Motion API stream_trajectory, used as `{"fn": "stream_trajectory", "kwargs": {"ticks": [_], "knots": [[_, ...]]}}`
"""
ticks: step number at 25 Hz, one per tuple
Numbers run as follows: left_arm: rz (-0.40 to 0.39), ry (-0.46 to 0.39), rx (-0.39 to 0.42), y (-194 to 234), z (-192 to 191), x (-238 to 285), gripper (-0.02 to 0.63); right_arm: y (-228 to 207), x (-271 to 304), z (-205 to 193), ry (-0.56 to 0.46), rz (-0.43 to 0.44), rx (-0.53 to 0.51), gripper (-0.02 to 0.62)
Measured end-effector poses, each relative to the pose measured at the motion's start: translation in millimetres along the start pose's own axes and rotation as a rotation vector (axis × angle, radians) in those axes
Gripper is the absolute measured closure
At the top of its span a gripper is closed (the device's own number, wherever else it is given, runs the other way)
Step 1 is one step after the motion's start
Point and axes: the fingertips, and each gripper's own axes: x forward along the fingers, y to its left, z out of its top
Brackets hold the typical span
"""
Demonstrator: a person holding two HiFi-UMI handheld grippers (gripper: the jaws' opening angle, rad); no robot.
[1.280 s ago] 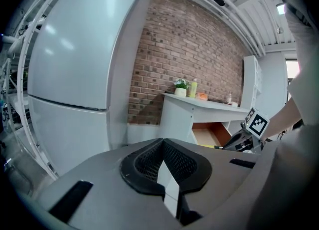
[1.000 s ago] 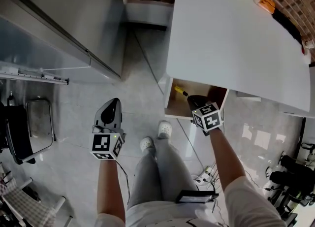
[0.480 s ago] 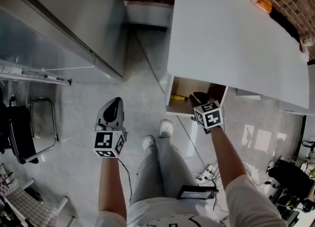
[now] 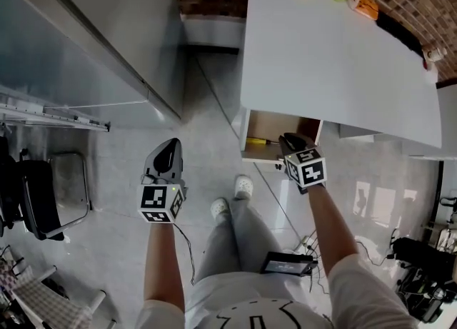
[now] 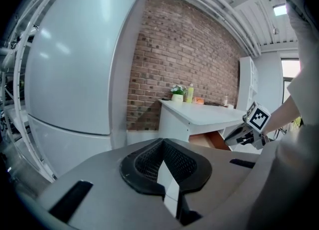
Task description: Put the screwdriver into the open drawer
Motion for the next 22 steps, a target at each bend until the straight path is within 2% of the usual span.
{"fn": "stream_trajectory", "kwargs": {"ticks": [13,22], "knots": [[-0.035,-0.075,0.073,-7.8,71.5,-45.5,0.595,21.3,-98.1,61.9,-0.183,-0.070,-0.033,0.571],[-0.043,-0.132,0.116,-31.8,111.8,-74.1,0.595,27.3,-160.7,79.2,-0.282,-0.081,-0.035,0.571]]}}
